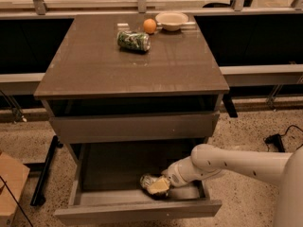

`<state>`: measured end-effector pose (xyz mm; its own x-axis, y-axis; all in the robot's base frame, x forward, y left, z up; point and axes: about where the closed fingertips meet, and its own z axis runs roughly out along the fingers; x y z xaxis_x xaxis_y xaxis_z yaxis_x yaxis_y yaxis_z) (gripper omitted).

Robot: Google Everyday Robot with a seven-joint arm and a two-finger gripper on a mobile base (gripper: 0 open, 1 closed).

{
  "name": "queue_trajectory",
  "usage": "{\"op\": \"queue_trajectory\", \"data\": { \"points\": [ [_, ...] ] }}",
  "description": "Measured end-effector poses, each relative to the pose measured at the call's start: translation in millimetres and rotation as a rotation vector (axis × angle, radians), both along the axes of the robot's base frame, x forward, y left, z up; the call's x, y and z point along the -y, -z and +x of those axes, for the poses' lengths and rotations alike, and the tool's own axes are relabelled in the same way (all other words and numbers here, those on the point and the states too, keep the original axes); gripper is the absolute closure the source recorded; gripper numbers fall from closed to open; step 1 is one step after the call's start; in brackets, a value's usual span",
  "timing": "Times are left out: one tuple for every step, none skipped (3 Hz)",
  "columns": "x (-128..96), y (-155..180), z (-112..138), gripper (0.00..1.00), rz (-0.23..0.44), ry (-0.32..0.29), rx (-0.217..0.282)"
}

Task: Place 7up can into middle drawer

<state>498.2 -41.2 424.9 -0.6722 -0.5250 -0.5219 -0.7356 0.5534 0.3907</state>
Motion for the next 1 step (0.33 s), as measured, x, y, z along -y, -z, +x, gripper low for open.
{"op": "queue_trajectory", "data": {
  "points": [
    [-0.6, 0.3, -0.4, 0.00, 0.000, -0.001, -0.001]
  ]
}}
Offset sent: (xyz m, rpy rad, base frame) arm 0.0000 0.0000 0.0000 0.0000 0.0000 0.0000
